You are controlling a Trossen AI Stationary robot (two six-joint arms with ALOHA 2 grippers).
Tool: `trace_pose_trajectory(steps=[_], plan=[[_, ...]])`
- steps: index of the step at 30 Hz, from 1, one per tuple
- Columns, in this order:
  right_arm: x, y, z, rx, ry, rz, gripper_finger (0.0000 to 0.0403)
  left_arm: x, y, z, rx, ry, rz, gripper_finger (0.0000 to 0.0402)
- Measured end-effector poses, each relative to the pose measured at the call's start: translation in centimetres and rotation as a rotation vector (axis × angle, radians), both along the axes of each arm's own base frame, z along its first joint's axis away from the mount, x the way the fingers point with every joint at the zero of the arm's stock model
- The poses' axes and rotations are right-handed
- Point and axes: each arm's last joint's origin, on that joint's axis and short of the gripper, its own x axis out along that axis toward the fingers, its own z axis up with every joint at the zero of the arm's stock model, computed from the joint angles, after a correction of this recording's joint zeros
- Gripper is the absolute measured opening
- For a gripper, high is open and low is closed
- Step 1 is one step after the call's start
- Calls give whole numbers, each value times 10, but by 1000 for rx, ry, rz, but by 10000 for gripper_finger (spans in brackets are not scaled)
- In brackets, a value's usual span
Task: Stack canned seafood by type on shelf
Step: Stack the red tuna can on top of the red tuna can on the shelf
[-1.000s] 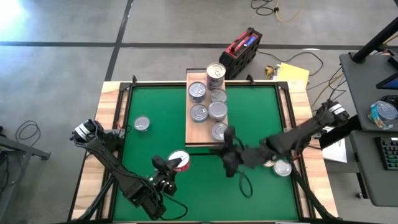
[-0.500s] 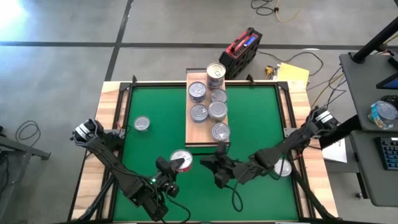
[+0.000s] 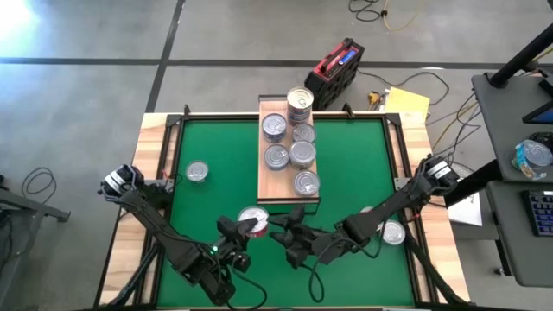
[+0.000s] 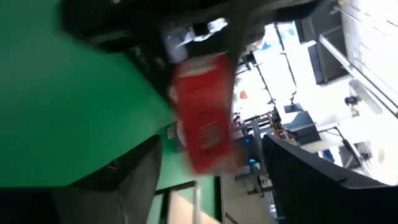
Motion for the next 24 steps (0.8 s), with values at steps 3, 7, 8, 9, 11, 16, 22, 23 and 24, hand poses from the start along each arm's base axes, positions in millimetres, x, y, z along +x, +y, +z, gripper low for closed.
trace_pose_trajectory(steps=[3, 7, 8, 9, 11, 16, 22, 23, 24], plan=[[0, -1, 8, 16, -26, -7, 286, 0, 0, -2, -10, 16, -7, 109], [1, 0, 12, 24, -36, 0, 300, 1, 0, -1, -16, 6, -6, 109], [2, 0, 13, 27, -37, 9, 300, 2, 0, -1, -19, 4, -5, 109], [2, 0, 12, 29, -35, 20, 300, 2, 0, -1, -22, -1, -3, 109], [2, 1, 12, 35, -28, 47, 297, 3, 0, 0, -24, -9, -2, 109], [3, 1, 11, 44, -24, 68, 283, 5, -3, 7, -48, -34, -2, 109], [5, -3, 11, 47, -24, 60, 266, 7, -5, 17, -70, -58, -2, 115], [5, -3, 11, 46, -24, 60, 263, 7, -5, 17, -69, -57, -3, 118], [5, -3, 11, 43, -23, 59, 258, 7, -5, 17, -68, -52, -5, 119]])
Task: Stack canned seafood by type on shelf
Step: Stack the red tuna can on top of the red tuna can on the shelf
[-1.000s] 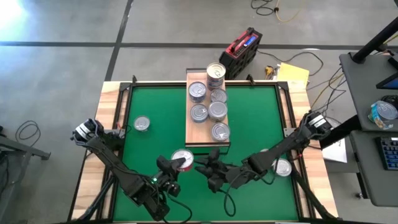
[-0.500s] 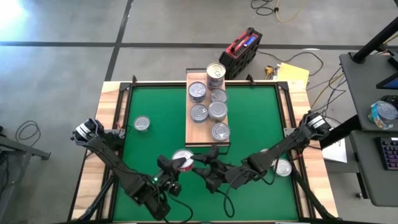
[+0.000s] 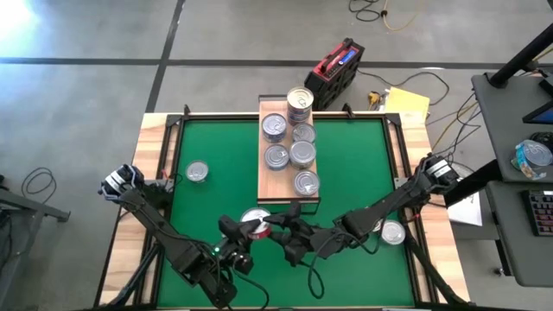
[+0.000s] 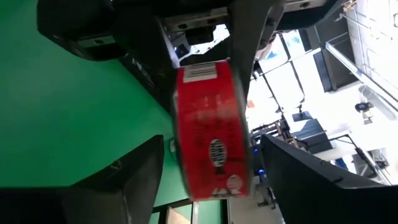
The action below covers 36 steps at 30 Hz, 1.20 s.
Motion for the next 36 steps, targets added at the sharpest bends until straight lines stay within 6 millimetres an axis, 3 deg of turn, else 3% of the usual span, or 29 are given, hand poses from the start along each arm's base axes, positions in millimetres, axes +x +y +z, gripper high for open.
trace_pose_trajectory(steps=[8, 12, 17, 24, 36], plan=[[1, -2, -1, -14, 12, 13, 185, 2, -1, 0, -24, 31, -29, 111], [1, -2, -2, -30, 20, 16, 132, 3, -1, 0, -21, 30, -28, 140], [1, -3, -3, -44, 26, 5, 132, 5, 1, 0, -28, 31, -23, 166], [-3, -6, -5, -110, 72, -92, 132, 4, 4, -2, 1, 56, -18, 173], [-26, -28, 15, -273, 111, -438, 132, -6, 15, 0, 237, -41, 109, 173]])
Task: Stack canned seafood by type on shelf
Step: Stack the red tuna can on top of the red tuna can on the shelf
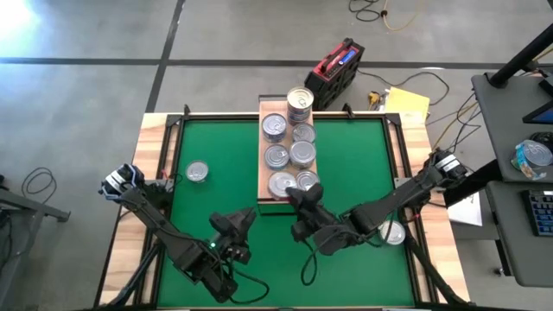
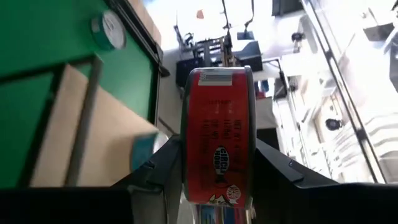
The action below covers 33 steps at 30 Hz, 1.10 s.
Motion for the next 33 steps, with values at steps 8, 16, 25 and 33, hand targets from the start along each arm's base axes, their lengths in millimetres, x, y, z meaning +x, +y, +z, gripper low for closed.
trace_pose_trajectory(steps=[8, 16, 25, 33], plan=[[-32, -18, 10, 85, 42, -68, 132, -4, 7, -2, 14, 13, 7, 174], [-55, -30, 3, 212, 146, -93, 132, -12, 15, -4, -39, -20, 9, 174], [-59, -31, -7, 130, 219, -93, 132, -21, 25, -5, -110, -13, 28, 174], [-74, -22, -29, 23, 176, -133, 132, -36, 39, -5, -208, -62, 60, 174]])
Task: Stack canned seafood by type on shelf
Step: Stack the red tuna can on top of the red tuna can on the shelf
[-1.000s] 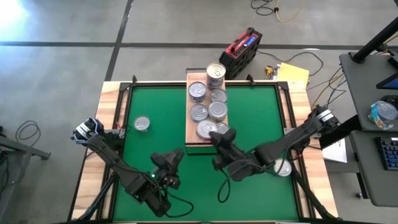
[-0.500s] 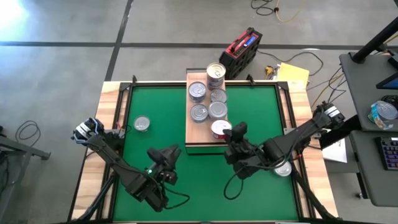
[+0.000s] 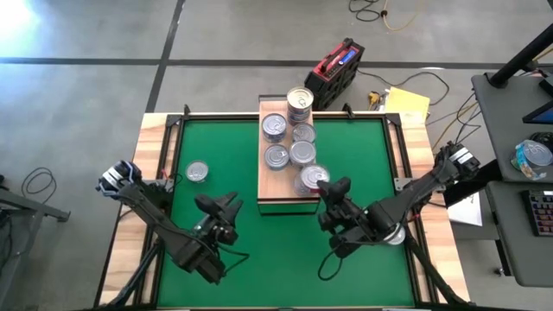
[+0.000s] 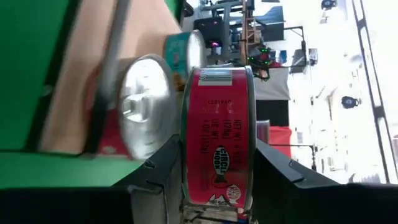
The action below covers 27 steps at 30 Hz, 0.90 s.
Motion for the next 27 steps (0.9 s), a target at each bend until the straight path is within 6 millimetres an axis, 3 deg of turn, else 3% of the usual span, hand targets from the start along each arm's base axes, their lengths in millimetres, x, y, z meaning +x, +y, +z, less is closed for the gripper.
trace_pose_trajectory(steps=[5, 9, 14, 19, 23, 27], plan=[[-11, -2, -14, -24, -27, -20, 132, -9, 12, -7, 31, -16, 3, 174], [-18, -8, -7, -44, -66, -35, 132, -15, 24, -12, 71, -91, -2, 174], [-21, -23, 24, 72, -190, -38, 132, -15, 45, -14, 51, -125, 61, 174], [-13, -56, 61, 276, -319, 115, 132, -5, 66, -18, 75, -97, 149, 174], [-12, -85, 87, 273, -435, 228, 132, 6, 87, -21, 140, -2, 234, 174], [-19, -102, 102, 263, -514, 224, 132, 26, 113, -16, 187, 88, 348, 174]])
